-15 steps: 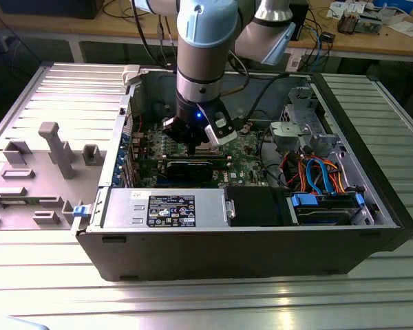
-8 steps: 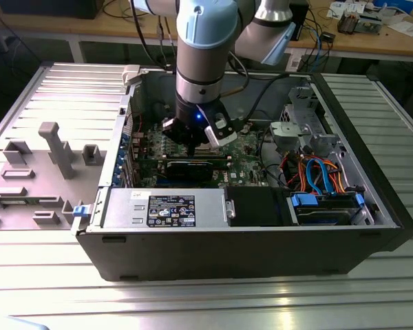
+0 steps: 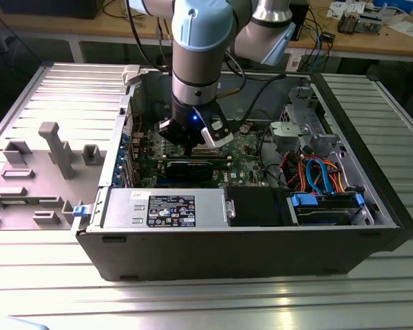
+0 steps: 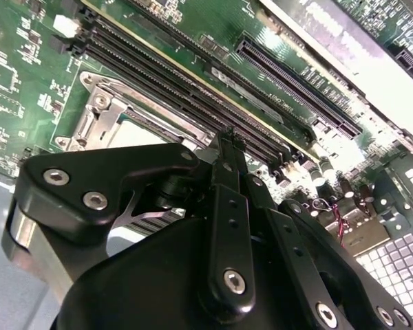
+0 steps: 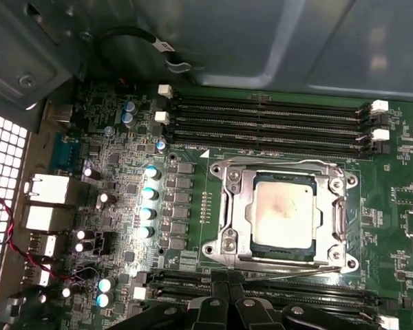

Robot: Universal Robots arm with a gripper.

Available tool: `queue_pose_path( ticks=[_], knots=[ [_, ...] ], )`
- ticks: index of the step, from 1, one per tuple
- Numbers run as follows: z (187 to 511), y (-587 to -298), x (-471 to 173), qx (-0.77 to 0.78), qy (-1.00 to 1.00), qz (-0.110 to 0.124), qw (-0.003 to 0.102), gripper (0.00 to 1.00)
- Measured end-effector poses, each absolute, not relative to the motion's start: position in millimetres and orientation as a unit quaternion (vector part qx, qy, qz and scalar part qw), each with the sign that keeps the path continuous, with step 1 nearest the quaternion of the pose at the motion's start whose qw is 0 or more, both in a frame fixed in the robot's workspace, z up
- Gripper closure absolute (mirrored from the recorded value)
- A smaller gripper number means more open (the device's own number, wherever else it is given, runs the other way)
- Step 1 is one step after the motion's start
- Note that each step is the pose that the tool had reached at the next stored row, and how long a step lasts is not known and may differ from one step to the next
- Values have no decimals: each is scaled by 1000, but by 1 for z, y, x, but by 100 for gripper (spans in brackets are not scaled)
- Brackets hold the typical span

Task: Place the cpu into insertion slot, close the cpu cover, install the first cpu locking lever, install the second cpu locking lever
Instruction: 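Install the second cpu locking lever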

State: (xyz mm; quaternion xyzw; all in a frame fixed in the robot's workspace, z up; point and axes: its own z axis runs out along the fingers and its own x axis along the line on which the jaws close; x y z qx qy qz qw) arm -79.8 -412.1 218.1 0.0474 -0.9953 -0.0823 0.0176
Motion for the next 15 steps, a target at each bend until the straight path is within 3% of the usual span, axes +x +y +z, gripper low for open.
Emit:
queue_pose_path(
  ticks=[15],
  knots=[
    [209,-412,-83,52,-993,-106,17,89]
  ],
)
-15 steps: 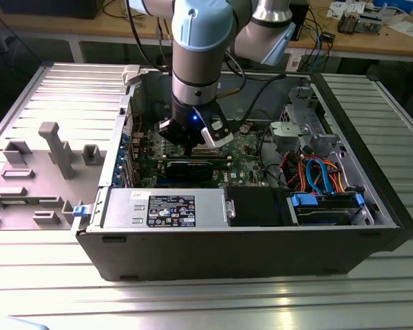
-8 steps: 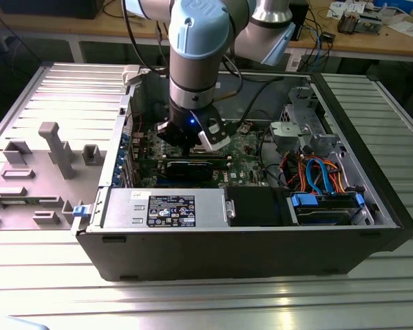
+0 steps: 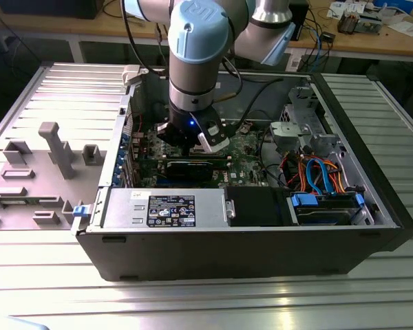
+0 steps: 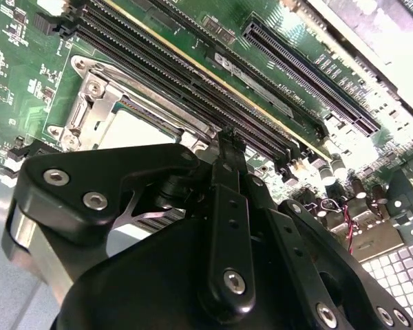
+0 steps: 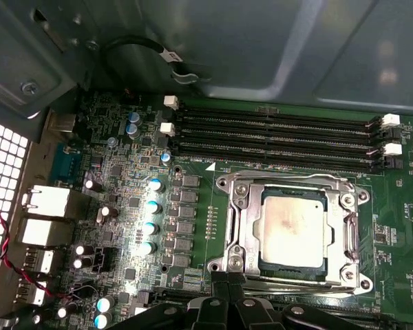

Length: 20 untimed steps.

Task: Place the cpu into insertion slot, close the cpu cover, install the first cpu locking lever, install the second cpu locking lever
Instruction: 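Install the second cpu locking lever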

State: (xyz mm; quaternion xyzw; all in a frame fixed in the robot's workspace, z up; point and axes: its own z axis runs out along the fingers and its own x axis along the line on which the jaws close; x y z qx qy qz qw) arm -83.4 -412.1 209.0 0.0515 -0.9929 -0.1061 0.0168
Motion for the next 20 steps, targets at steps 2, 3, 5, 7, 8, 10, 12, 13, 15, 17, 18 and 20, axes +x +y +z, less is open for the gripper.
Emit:
queue_pose_path(
  ticks=[2,3,5,7,8,10,12,13,15,17,18,20],
  knots=[
    [209,-412,-83,52,-993,-107,17,89],
    [209,-412,-83,52,-993,-107,17,89],
    [209,-412,-84,52,-993,-107,17,89],
    [209,-412,-85,52,-993,-107,17,89],
    [209,-412,-86,51,-993,-107,17,89],
    [208,-412,-87,51,-993,-107,17,89],
    [207,-412,-87,50,-993,-108,17,89],
    [206,-412,-87,50,-993,-109,17,89],
    [206,-412,-87,50,-992,-113,16,89],
    [205,-412,-87,50,-992,-117,16,89],
    [204,-412,-87,50,-991,-119,16,89],
    [203,-412,-87,50,-991,-122,16,89]
  ],
)
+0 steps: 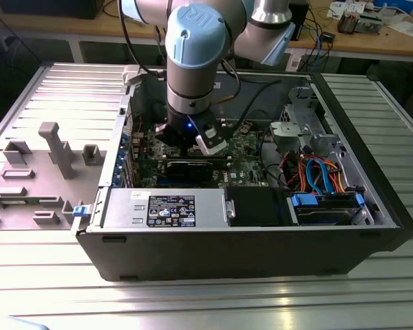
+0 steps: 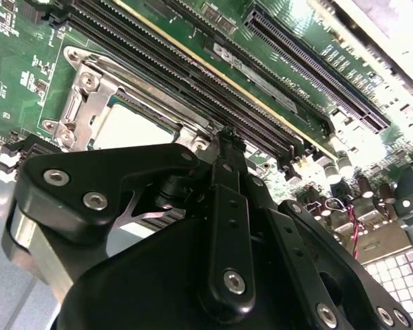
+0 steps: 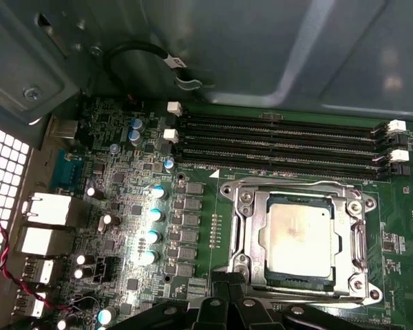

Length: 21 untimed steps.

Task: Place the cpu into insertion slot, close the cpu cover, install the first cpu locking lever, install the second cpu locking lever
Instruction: 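Install the second cpu locking lever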

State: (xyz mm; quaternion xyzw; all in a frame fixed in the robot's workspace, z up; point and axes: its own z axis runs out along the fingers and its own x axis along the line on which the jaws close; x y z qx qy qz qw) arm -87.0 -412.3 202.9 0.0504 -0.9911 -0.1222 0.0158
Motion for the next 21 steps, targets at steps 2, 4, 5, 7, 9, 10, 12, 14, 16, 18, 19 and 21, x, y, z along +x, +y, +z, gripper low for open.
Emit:
queue_pose_path(
  ticks=[2,4,5,7,9,10,12,14,16,18,19,21],
  knots=[
    [202,-412,-87,50,-991,-124,16,89],
    [200,-412,-87,50,-991,-127,16,89],
    [199,-412,-87,50,-990,-127,15,89],
    [198,-412,-88,51,-990,-128,15,89],
    [198,-412,-88,51,-990,-128,16,89],
    [197,-413,-88,51,-990,-128,15,89],
    [198,-413,-88,50,-991,-126,16,89],
    [199,-413,-88,51,-991,-126,16,89],
    [202,-413,-89,50,-991,-126,15,89],
    [205,-413,-89,50,-991,-126,16,89],
    [206,-413,-89,51,-991,-126,16,89],
    [209,-413,-89,50,-991,-126,16,89]
  ],
)
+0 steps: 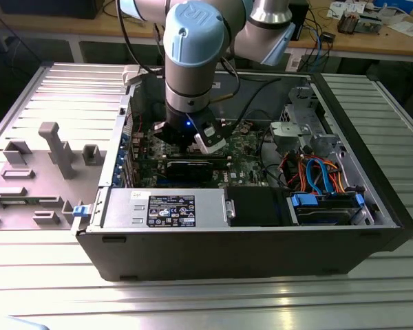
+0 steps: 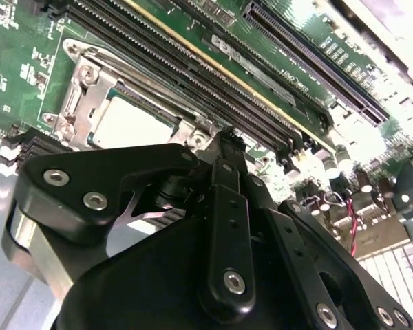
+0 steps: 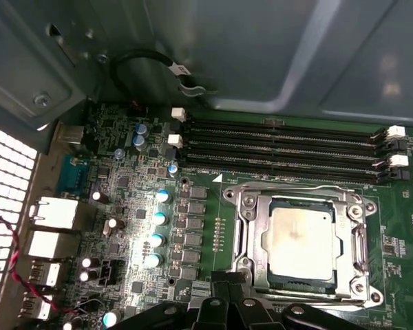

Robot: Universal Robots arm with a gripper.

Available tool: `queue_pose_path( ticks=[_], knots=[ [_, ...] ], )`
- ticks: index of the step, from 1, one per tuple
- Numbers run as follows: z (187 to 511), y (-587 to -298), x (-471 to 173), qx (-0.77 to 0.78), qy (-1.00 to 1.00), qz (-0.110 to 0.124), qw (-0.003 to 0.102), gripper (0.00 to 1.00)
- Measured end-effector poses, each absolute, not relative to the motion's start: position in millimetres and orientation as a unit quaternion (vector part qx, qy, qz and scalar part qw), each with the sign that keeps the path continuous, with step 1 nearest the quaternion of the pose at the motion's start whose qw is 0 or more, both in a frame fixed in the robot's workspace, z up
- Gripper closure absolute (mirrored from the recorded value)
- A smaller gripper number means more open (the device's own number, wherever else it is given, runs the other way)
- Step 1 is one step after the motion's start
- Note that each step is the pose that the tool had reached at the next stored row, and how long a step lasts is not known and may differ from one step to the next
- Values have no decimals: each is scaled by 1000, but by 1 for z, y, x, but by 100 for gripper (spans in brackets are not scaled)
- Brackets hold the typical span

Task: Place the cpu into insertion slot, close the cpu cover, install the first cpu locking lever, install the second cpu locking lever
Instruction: 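Install the second cpu locking lever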

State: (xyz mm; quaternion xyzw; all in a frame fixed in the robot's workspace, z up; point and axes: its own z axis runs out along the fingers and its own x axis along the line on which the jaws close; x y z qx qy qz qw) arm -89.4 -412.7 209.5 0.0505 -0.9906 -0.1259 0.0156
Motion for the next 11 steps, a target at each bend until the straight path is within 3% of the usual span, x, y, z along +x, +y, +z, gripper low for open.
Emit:
queue_pose_path(
  ticks=[11],
  knots=[
    [220,-413,-90,50,-991,-126,16,89]
  ],
)
